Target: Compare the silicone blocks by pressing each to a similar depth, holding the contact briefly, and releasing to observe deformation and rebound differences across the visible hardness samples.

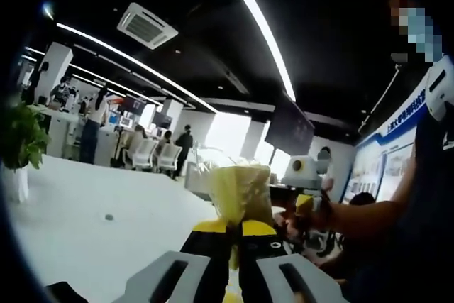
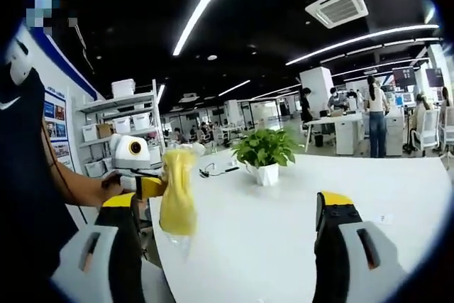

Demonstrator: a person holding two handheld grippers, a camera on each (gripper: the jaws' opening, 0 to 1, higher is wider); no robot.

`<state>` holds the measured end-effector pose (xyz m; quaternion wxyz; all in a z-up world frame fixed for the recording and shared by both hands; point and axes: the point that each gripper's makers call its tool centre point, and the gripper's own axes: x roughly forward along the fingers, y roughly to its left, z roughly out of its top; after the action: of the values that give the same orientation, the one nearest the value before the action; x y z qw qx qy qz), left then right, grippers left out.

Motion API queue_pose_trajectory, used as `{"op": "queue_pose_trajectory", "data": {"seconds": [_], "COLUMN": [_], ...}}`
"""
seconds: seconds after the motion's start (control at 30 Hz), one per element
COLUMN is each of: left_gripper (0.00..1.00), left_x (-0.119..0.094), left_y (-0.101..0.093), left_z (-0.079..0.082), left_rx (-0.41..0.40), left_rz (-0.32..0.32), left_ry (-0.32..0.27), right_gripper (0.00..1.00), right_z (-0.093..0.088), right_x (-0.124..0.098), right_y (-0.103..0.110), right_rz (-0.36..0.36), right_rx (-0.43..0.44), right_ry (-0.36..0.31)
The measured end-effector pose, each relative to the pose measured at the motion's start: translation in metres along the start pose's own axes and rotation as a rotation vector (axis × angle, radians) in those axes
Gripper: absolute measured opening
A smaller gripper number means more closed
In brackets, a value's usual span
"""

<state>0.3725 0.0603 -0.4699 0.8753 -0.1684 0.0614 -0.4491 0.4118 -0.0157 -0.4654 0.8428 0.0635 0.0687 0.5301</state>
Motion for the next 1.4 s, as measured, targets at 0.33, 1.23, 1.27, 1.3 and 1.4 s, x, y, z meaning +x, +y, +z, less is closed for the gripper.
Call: {"op": "queue_pose_trajectory", "data": {"seconds": [0.33, 1.23, 1.27, 1.3, 1.4], "left_gripper": [0.01, 0.02, 0.02, 0.02, 0.02], "left_x": [-0.001, -0.004, -0.005, -0.006, -0.007], "left_y": [0.011, 0.033, 0.035, 0.035, 0.036], "left_z": [-0.007, -0.033, -0.035, -0.037, -0.04], "left_rx": [-0.026, -0.162, -0.169, -0.175, -0.194], "left_rz": [0.021, 0.069, 0.073, 0.074, 0.076], "left_ry": [0.04, 0.172, 0.179, 0.184, 0.193], "right_gripper": [0.97, 0.97, 0.97, 0.97, 0.97], "right_z": [-0.018, -0.114, -0.117, -0.122, -0.129], "right_x": [-0.03, -0.124, -0.127, -0.133, -0.14], "right_y": [-0.017, -0.054, -0.055, -0.058, -0.058], "right_rz": [-0.077, -0.325, -0.337, -0.348, -0.362], "right_rx": [-0.017, -0.082, -0.078, -0.066, -0.068], "right_ry": [0.025, 0.166, 0.165, 0.163, 0.174]}}
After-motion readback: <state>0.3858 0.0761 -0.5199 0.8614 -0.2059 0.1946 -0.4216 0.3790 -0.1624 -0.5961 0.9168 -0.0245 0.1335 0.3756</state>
